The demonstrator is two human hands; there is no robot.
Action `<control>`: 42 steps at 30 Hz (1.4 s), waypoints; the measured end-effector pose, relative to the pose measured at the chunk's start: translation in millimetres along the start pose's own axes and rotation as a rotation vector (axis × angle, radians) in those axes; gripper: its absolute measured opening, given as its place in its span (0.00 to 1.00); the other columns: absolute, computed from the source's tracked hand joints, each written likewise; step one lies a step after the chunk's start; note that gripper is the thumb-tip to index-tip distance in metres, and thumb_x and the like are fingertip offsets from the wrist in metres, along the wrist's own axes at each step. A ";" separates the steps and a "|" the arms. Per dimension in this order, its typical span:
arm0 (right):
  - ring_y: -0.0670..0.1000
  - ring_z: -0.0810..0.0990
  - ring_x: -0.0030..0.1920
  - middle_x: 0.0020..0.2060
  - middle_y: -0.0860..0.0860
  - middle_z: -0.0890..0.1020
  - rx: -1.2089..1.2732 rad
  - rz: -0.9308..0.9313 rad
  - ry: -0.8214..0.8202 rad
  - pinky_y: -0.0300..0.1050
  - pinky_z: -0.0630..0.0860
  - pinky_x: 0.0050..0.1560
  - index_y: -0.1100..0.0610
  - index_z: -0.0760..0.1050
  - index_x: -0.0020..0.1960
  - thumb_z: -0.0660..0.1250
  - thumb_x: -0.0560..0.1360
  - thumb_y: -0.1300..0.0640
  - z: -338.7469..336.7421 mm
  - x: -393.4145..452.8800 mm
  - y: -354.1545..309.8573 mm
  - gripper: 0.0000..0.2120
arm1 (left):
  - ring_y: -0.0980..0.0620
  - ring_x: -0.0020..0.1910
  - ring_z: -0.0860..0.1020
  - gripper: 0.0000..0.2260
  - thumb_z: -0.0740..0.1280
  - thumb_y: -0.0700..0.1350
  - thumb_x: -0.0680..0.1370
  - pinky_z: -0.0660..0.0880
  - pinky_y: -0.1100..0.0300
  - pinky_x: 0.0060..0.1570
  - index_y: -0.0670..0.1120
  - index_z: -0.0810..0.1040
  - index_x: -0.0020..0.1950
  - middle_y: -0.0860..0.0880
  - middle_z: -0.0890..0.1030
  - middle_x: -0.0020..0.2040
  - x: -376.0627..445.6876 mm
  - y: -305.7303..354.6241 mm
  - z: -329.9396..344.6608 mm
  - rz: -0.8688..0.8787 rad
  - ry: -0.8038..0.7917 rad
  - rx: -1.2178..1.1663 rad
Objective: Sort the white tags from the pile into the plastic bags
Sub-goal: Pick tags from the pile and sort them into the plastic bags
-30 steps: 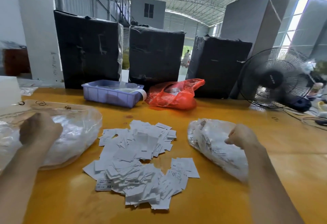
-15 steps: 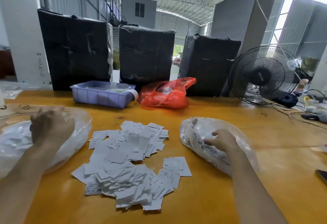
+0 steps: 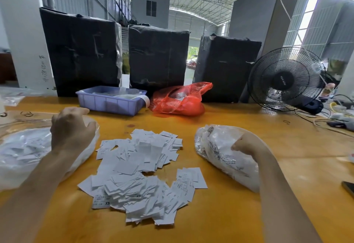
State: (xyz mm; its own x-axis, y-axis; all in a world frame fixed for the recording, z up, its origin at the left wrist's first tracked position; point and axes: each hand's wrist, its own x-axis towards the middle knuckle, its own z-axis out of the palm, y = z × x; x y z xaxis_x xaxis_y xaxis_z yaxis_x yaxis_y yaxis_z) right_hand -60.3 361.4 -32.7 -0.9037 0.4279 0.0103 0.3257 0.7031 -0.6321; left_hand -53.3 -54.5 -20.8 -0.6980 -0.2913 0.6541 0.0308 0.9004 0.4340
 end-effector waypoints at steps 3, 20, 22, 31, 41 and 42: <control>0.57 0.76 0.51 0.52 0.60 0.80 0.141 0.008 -0.045 0.51 0.73 0.53 0.68 0.80 0.47 0.70 0.71 0.64 -7.9 -2.9 -5.1 0.08 | 0.32 0.57 0.72 0.17 0.69 0.38 0.74 0.69 0.42 0.56 0.35 0.77 0.62 0.33 0.76 0.58 -0.8 7.4 0.8 0.012 0.002 -0.017; 0.58 0.79 0.38 0.40 0.62 0.82 -0.120 -0.029 0.217 0.48 0.74 0.37 0.66 0.80 0.42 0.62 0.74 0.65 5.1 2.9 7.6 0.09 | 0.35 0.59 0.73 0.15 0.71 0.37 0.73 0.69 0.44 0.58 0.36 0.79 0.59 0.35 0.77 0.60 -14.3 37.1 5.7 0.119 -0.064 -0.087; 0.58 0.79 0.40 0.38 0.59 0.81 -0.200 -0.052 0.248 0.45 0.72 0.35 0.62 0.79 0.41 0.60 0.75 0.65 10.1 1.5 10.0 0.09 | 0.36 0.59 0.73 0.16 0.71 0.38 0.73 0.70 0.45 0.58 0.36 0.79 0.59 0.36 0.77 0.60 -15.2 38.7 6.1 0.132 -0.079 -0.084; 0.56 0.78 0.42 0.39 0.54 0.79 -0.165 -0.123 0.301 0.45 0.73 0.38 0.59 0.79 0.40 0.65 0.73 0.64 19.4 0.4 9.9 0.06 | 0.37 0.60 0.73 0.15 0.72 0.37 0.72 0.69 0.46 0.60 0.36 0.79 0.58 0.36 0.77 0.61 -20.9 48.0 5.5 0.167 -0.102 -0.073; 0.52 0.67 0.33 0.38 0.57 0.74 0.390 -0.006 0.025 0.40 0.62 0.29 0.68 0.77 0.39 0.66 0.72 0.66 5.7 0.8 6.1 0.05 | 0.36 0.59 0.73 0.15 0.72 0.37 0.72 0.68 0.44 0.59 0.35 0.80 0.57 0.35 0.77 0.60 -21.3 47.3 6.2 0.171 -0.116 -0.076; 0.52 0.67 0.35 0.38 0.57 0.73 0.464 0.000 0.040 0.40 0.63 0.31 0.70 0.77 0.40 0.67 0.71 0.66 4.1 1.7 5.4 0.05 | 0.36 0.59 0.73 0.15 0.72 0.37 0.72 0.69 0.44 0.59 0.35 0.80 0.57 0.36 0.77 0.60 -21.6 47.7 6.8 0.169 -0.119 -0.077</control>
State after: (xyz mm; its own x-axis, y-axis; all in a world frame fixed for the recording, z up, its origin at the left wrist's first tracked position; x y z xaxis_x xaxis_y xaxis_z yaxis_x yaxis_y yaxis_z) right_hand -61.2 363.6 -39.2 -0.8896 0.4554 0.0343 0.1588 0.3789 -0.9117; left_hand -41.6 -3.0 -18.4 -0.7574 -0.0937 0.6462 0.2064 0.9045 0.3732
